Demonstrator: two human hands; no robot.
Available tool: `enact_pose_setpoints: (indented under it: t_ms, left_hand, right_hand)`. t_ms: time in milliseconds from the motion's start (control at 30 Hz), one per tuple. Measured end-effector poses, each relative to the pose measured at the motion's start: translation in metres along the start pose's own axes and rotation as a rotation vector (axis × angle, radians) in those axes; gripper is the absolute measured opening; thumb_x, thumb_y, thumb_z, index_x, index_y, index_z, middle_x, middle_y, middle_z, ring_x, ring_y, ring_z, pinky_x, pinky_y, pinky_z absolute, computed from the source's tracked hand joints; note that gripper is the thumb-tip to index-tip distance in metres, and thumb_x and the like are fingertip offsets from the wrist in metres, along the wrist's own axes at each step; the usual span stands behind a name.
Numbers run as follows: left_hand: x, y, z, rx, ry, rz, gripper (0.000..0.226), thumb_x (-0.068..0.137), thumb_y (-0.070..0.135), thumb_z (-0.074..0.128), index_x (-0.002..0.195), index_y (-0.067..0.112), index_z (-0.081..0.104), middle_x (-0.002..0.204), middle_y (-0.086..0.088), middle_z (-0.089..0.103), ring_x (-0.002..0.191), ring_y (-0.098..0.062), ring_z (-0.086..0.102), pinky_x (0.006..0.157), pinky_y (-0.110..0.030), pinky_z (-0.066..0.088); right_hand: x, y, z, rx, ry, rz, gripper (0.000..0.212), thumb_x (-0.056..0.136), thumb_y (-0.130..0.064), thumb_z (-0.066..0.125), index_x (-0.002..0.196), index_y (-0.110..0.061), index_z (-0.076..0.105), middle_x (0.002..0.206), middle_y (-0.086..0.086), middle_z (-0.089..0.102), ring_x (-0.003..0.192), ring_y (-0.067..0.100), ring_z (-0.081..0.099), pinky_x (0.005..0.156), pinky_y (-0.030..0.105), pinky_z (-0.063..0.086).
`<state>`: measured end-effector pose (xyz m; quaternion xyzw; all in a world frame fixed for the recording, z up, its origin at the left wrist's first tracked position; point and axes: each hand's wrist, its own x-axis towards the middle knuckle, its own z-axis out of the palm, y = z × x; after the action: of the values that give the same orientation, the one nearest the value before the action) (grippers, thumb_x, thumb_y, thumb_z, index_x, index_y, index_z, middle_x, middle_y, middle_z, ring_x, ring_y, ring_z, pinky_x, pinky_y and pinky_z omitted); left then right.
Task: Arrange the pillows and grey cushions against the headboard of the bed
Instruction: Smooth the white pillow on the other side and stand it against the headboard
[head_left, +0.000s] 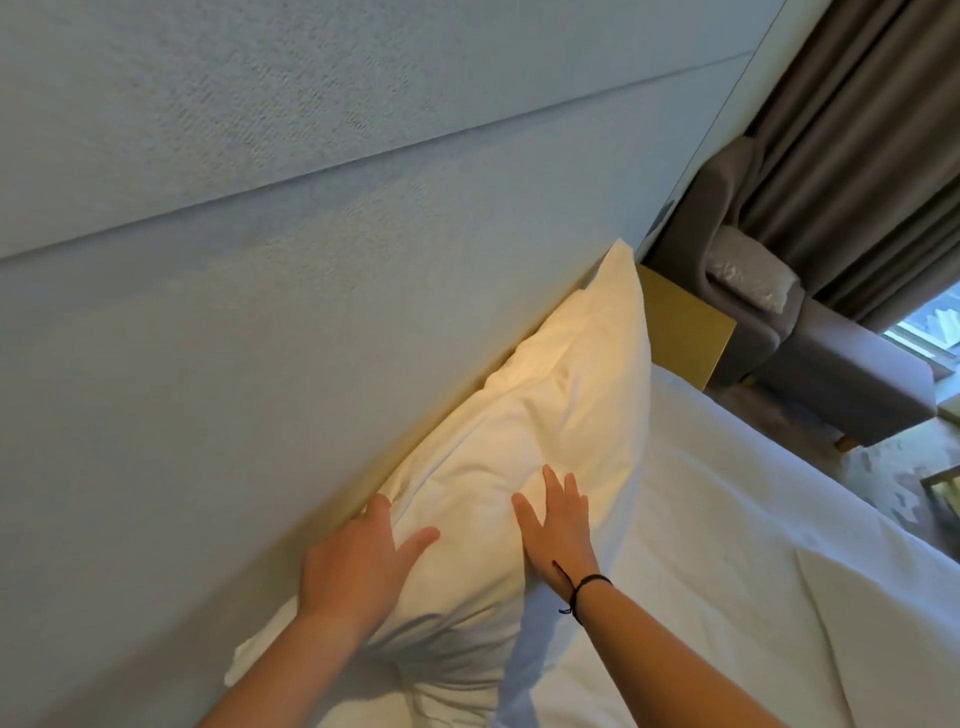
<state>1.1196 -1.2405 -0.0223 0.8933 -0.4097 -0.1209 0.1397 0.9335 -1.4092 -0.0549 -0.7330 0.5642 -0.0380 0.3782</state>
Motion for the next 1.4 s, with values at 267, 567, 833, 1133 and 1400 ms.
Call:
enact_pose_setpoints:
  t_ms: [267, 567, 833, 1133, 1400]
  left_hand:
    - [0.004, 0.004, -0.046, 0.095, 0.107, 0.014, 0.029, 0.097, 0.053, 0.042, 0.087, 0.028, 0.031, 0.083, 0.001, 0.066, 0.069, -0.024, 0.063, 0.053, -0.030, 0.033]
    - [-0.046, 0.117, -0.001, 0.190, 0.010, 0.458, 0.058, 0.089, 0.054, 0.055, 0.141, 0.028, 0.045, 0.148, -0.008, 0.045, 0.135, -0.029, 0.040, 0.113, -0.045, 0.030]
    - [-0.154, 0.247, 0.131, 0.076, -0.401, 0.598, 0.050, 0.091, 0.069, 0.036, 0.112, 0.033, 0.063, 0.101, 0.009, 0.063, 0.102, -0.016, 0.056, 0.084, -0.035, 0.045]
    - [-0.204, 0.336, 0.261, 0.341, -0.457, 0.923, 0.043, 0.093, 0.059, 0.043, 0.126, 0.034, 0.054, 0.117, 0.008, 0.061, 0.109, -0.018, 0.058, 0.088, -0.035, 0.042]
    - [-0.219, 0.362, 0.303, 0.231, -0.457, 0.831, 0.038, 0.092, 0.053, 0.051, 0.126, 0.036, 0.052, 0.113, 0.013, 0.061, 0.107, -0.012, 0.059, 0.087, -0.033, 0.046]
  right_hand:
    - [-0.027, 0.007, -0.009, -0.011, -0.116, -0.065, 0.081, 0.088, -0.068, 0.045, 0.153, -0.041, 0.005, 0.162, -0.011, -0.006, 0.149, 0.015, -0.005, 0.119, 0.044, 0.013]
    - [-0.114, 0.071, -0.043, 0.262, -0.264, 0.050, 0.071, 0.085, -0.056, 0.061, 0.148, -0.042, 0.030, 0.151, -0.009, 0.040, 0.131, 0.017, 0.048, 0.101, 0.031, 0.043]
    - [-0.218, 0.291, -0.102, 0.462, 0.013, 0.480, 0.055, 0.089, -0.043, 0.063, 0.140, -0.029, 0.045, 0.137, 0.003, 0.053, 0.112, 0.015, 0.056, 0.093, 0.031, 0.048]
    - [-0.237, 0.547, -0.108, 0.614, 0.201, 0.904, 0.065, 0.091, -0.045, 0.061, 0.143, -0.011, 0.041, 0.140, 0.014, 0.050, 0.124, 0.031, 0.052, 0.102, 0.045, 0.046]
    - [-0.116, 0.609, -0.173, 1.523, 0.500, 0.774, 0.060, 0.065, -0.054, 0.074, 0.113, -0.023, 0.055, 0.112, 0.002, 0.062, 0.103, 0.028, 0.061, 0.092, 0.048, 0.050]
